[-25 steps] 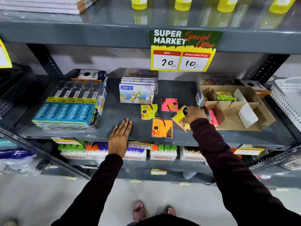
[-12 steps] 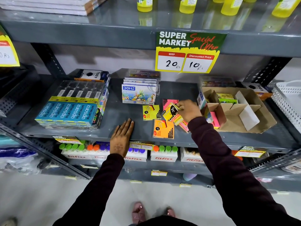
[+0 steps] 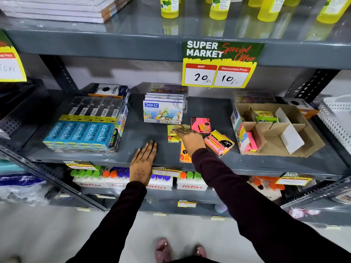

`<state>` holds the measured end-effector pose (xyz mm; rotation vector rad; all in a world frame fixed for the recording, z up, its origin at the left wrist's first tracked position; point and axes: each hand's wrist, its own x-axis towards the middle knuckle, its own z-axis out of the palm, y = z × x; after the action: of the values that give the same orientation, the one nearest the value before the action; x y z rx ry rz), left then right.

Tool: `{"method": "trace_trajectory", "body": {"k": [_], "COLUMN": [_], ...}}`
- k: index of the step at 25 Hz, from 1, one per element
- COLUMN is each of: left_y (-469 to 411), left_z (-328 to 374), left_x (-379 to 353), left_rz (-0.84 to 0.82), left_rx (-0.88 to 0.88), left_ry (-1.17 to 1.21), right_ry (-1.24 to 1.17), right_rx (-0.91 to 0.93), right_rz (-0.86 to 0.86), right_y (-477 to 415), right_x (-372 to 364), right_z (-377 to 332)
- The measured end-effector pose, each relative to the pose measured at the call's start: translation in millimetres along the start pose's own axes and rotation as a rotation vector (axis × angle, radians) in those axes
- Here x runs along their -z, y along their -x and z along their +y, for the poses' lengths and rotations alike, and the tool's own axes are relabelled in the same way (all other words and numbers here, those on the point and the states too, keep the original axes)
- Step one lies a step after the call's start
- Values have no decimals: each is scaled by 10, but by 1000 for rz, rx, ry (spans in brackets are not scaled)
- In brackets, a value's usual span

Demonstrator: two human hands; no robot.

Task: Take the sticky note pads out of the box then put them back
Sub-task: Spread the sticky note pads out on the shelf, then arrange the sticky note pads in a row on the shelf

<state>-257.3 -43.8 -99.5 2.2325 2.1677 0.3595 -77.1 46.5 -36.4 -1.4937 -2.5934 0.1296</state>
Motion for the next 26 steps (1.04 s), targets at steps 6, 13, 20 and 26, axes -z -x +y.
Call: {"method": "trace_trajectory", "body": {"k": [6,13,20,26], "left_y": [-3,-5,0,-6], "left_z": [-6,-13,15,31], "left_x": [-4,-25,1,21], "left_rz": [-14,7,11,21], "left_rx": [5,6,8,12], "left_ry": [-8,-25,-26,-36], "right_ry": [6,9,32,-103], "right_rx": [72,-583,-706,-621], "right_rz": [-104,-96,-139,-10], "right_y": [-69,263,310,96], "right_x": [-115,290,399,515], "right_z": [12,676,764,665]}}
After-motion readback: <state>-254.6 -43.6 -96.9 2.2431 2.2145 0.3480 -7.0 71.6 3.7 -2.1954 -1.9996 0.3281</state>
